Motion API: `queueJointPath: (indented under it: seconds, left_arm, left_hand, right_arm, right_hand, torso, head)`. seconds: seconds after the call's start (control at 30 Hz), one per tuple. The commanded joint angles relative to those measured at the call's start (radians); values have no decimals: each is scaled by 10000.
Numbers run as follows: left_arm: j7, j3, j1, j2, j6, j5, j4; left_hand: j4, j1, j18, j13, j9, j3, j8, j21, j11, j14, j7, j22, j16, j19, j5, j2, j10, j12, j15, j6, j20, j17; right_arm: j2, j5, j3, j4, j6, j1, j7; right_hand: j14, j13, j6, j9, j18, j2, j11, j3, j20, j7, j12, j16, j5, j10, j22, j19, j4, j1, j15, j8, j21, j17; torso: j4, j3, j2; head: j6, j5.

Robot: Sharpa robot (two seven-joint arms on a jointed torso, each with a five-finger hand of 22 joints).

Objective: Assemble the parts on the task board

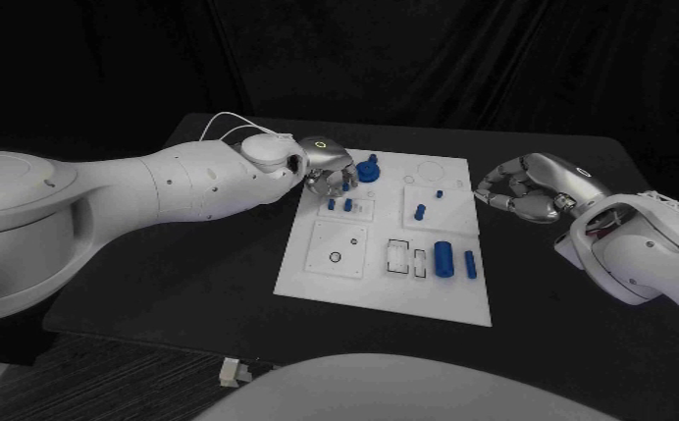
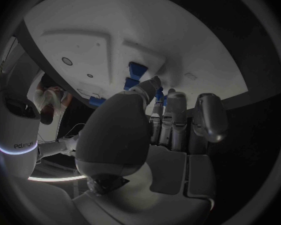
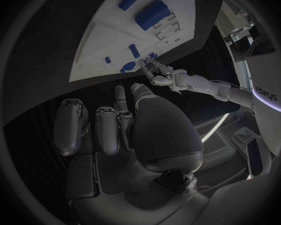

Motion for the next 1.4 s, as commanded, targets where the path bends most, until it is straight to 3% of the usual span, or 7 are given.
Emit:
queueJointPath:
  seconds: [0.03,0.73,0.93,1.03,1.1,1.23,1.4]
  left_arm:
    - [63,7,-19,-23,-456,27,-50]
    - [272,9,273,-1099,-1775,271,199]
    - [1079,8,509,-1343,-2490,2577,285]
    - [1774,8,572,-1368,-2449,4074,365]
    - [2424,7,594,-1355,-2218,5392,406]
    - [3986,5,605,-1344,-962,8621,499]
    - [5259,2,508,-1499,1123,12281,904]
  left_hand:
    - [-39,-154,-48,180,-118,91,-45,-97,-21,-2,-27,1726,6,-50,-123,-12,75,77,-20,-74,15,3]
    - [307,-280,-8,520,-45,96,249,-371,-236,-109,15,1672,-97,-131,-446,-38,231,605,-114,740,-47,-224]
    - [795,-702,117,620,-115,18,143,-1273,49,-849,210,1462,-964,-582,-105,-40,-33,745,70,768,65,-1278]
    - [1039,-935,234,690,-149,-182,78,-2131,162,-1575,302,1271,-1603,-1088,218,-44,-203,821,229,761,179,-1990]
    - [1554,-1253,671,780,-219,-637,-36,-7003,562,-4010,594,118,-2794,-4330,699,204,-976,893,807,708,569,-2398]
    - [1899,-1678,187,715,-343,-1324,-46,-8694,1025,-6834,1144,-335,-4561,-6870,1217,650,-2306,886,1646,410,969,-3299]
    - [2182,-2490,89,-483,-661,-2954,-79,-11122,297,-11763,1023,-2523,-9044,-11565,1143,1244,-6236,23,1215,-665,1031,-6610]
  right_arm:
    - [-20,-23,7,0,27,-23,-195]
    - [-438,-23,10,247,-558,94,-165]
    - [-645,-78,10,403,-604,401,-347]
    - [-680,-207,10,374,-624,480,-394]
    - [-660,-322,10,308,-615,509,-411]
    - [-532,-745,10,119,-564,538,-439]
    - [-259,-1890,9,-147,-283,542,-601]
  right_hand:
    - [499,1483,-2,-89,323,98,-74,241,-16,3,-163,-154,245,421,1907,-44,-1,132,-30,81,-181,-94]
    - [260,781,54,-84,458,-7,-79,292,-10,2,-727,-656,274,-41,1704,-310,-21,283,-22,108,-832,-913]
    - [-168,-4839,-108,-91,721,-223,40,638,82,127,-6274,-1773,280,-4149,1099,-854,64,640,73,68,-2456,-2443]
    - [-151,-5717,-125,-70,721,-327,97,787,100,150,-7376,-1798,271,-4436,1072,-812,59,760,104,92,-2525,-2477]
    - [-150,-6092,-149,-61,722,-420,122,871,114,170,-7899,-1812,270,-4620,1061,-796,43,855,125,97,-2565,-2500]
    - [-187,-8351,-236,26,724,-789,378,1301,291,352,-10332,-1839,165,-4707,1063,-754,-141,1405,344,201,-2718,-2585]
    - [-272,-9303,-346,14,727,-945,553,1451,397,242,-11241,-1913,-178,-4916,1081,-789,-356,1670,486,173,-2839,-2728]
  torso:
    - [2,-2,0]
    - [4,-3,-8]
    - [3,0,-20]
    - [8,-3,-50]
    - [20,-12,-73]
    - [60,-28,-153]
    - [150,-33,-328]
  head:
    - [1,1]
    - [1,20]
    - [1,55]
    - [1,9]
    - [1,-53]
    - [1,-210]
    - [1,-389]
